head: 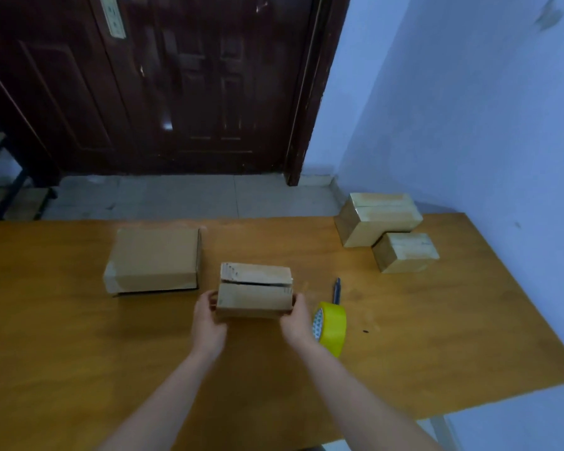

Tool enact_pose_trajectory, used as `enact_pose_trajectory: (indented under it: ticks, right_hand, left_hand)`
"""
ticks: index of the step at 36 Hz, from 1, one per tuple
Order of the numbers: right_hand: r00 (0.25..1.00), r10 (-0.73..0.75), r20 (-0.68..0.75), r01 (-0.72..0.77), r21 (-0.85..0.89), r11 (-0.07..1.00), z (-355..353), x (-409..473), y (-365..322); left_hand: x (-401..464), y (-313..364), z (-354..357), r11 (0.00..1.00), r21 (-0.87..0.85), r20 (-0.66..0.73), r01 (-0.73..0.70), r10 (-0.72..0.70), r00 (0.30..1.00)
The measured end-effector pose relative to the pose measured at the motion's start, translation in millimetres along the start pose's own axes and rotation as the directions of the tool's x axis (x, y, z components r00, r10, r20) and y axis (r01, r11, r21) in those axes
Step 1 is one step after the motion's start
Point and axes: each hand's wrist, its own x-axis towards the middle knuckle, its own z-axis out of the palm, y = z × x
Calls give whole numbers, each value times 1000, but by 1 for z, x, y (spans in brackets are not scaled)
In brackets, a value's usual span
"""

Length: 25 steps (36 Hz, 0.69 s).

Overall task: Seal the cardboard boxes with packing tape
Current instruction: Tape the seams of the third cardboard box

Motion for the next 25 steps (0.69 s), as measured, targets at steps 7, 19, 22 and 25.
enact_pose_trajectory:
  ticks: [7,19,22,25]
  right_hand:
    - [995,49,87,-39,-113,993,-5,-2,5]
    - [977,-51,-207,-13,-293,956,-109,36,-13]
    - [989,130,-71,-148,-411,899,-117,51,-1]
    - [967,252,44,-204,-462,863,-116,58,7]
  left_hand:
    - [6,-13,-1,993,27,163,119,-122,979]
    - [-4,-14,-5,991,125,35,57,-62,997]
    - [-7,-4,2,997,67,46,24,-27,999]
    - [-6,1,10,988,148,26,39,-43,999]
